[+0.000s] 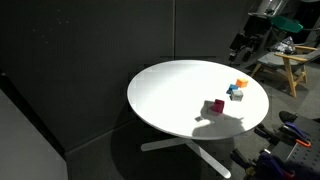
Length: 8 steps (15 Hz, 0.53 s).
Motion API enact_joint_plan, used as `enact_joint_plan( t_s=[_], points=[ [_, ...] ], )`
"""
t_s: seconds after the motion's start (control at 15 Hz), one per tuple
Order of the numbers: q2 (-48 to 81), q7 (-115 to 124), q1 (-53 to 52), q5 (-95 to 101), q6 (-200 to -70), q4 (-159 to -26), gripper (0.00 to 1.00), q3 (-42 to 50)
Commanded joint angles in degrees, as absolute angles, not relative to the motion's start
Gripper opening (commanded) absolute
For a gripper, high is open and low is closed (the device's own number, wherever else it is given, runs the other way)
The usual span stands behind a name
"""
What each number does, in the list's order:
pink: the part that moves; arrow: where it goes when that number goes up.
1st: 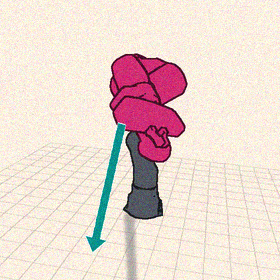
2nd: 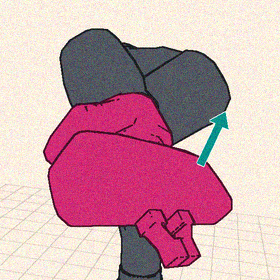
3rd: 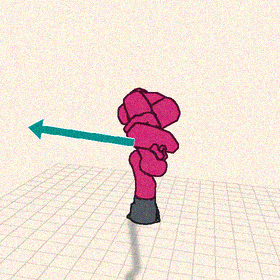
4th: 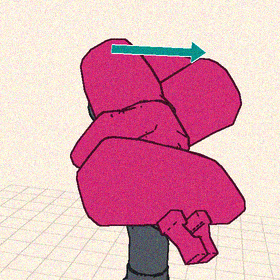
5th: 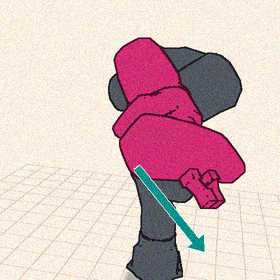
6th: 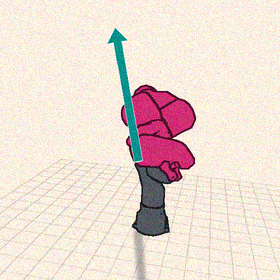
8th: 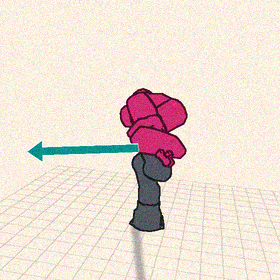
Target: Pick up the gray block and put it on the pink block
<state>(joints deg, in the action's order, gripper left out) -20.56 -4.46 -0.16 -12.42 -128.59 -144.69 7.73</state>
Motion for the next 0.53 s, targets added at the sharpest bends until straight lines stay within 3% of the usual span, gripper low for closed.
enact_joint_plan(
  t_s=[0.0,0.47],
  points=[
    [-18.8,-3.1,1.3,-12.9,-127.0,-141.2,1.0,7.4],
    [-13.3,1.8,3.8,-11.3,-128.8,-135.0,1.0,6.8]
  ],
)
